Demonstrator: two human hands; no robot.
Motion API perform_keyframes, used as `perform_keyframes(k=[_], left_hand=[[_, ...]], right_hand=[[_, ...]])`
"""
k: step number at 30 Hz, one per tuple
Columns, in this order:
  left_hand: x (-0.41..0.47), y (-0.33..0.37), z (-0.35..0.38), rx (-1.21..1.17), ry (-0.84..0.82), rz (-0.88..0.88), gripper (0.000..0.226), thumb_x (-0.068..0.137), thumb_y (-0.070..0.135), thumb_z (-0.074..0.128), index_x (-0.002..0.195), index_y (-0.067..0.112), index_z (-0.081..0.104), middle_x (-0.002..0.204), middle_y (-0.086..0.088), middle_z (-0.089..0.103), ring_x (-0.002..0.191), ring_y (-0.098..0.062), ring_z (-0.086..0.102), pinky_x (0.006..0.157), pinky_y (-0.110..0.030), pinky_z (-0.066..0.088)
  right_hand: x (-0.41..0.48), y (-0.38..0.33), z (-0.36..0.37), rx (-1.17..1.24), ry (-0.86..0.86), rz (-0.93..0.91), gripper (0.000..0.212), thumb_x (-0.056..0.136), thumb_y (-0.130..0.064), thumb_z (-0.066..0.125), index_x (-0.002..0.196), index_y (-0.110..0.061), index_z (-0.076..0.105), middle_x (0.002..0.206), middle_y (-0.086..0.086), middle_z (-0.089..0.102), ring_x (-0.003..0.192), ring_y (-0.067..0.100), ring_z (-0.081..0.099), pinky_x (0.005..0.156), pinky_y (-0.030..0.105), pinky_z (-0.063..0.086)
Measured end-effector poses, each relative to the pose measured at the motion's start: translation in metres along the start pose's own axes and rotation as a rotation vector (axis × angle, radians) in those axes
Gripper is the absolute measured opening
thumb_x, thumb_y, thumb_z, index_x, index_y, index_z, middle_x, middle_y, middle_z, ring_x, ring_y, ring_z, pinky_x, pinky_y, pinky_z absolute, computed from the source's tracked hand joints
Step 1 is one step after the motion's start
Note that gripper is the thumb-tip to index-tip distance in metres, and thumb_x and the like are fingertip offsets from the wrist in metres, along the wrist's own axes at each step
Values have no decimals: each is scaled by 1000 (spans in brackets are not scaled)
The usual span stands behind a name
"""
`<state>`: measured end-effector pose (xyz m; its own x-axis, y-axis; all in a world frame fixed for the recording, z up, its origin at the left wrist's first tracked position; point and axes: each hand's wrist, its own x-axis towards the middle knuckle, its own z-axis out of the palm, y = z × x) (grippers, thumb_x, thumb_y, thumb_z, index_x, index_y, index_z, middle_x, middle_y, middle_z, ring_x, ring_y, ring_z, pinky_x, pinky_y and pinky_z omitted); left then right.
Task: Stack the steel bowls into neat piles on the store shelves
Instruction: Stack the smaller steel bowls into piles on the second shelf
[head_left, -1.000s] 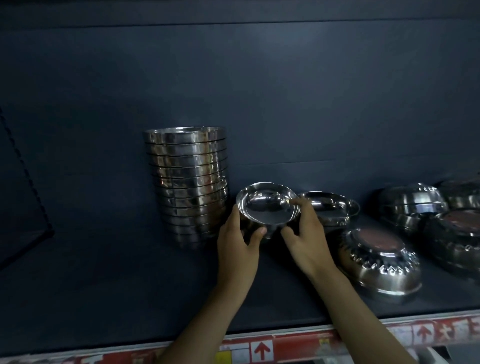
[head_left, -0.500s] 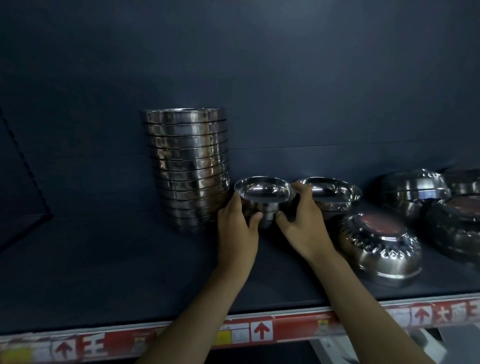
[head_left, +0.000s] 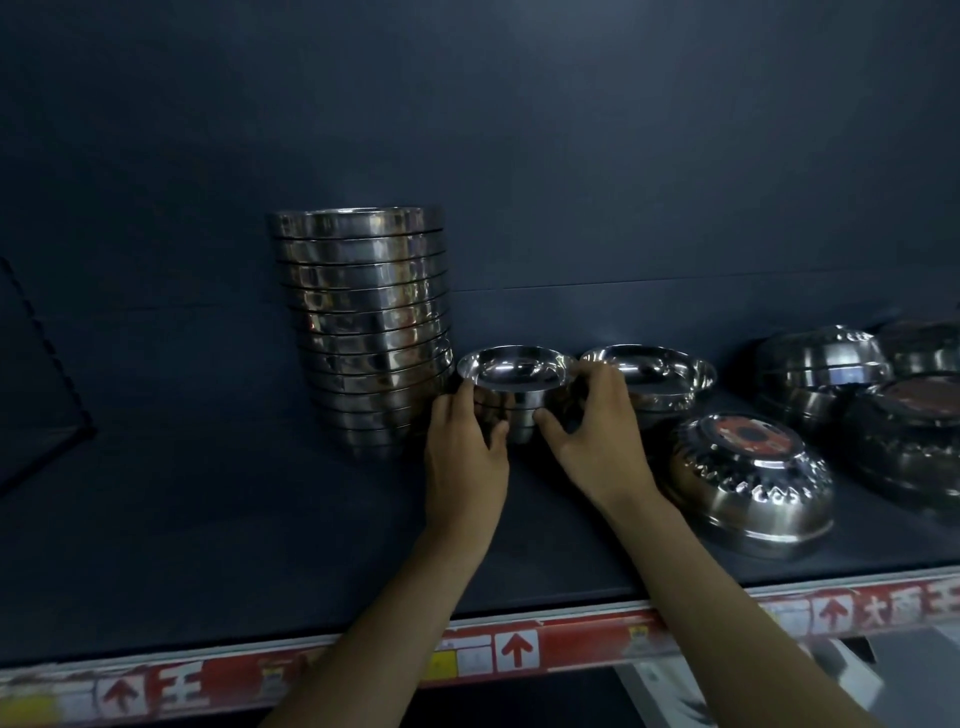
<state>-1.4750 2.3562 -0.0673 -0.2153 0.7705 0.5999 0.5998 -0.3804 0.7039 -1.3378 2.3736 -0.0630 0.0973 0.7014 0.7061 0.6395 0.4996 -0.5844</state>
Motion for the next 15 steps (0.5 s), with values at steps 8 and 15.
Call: perform_keyframes(k=[8,15], left_hand=[[-1,-1,-2,63,-33,8,50,91,10,64,139,10,51,120,-8,55,110,-24,60,93,-37,53],[-11,33,-11,154,3,194,39,87,14,62,126,13,58,114,-5,58,107,-23,56,88,-35,49]], right_hand=[[1,-22,-12,44,-75,95,43,86,-9,68,124,-10,47,125,4,52,114,12,50,85,-1,30],[-27,-43,-97,-14,151,-19,31,83,-11,64,113,-12,57,110,1,59,103,17,57,90,23,42]])
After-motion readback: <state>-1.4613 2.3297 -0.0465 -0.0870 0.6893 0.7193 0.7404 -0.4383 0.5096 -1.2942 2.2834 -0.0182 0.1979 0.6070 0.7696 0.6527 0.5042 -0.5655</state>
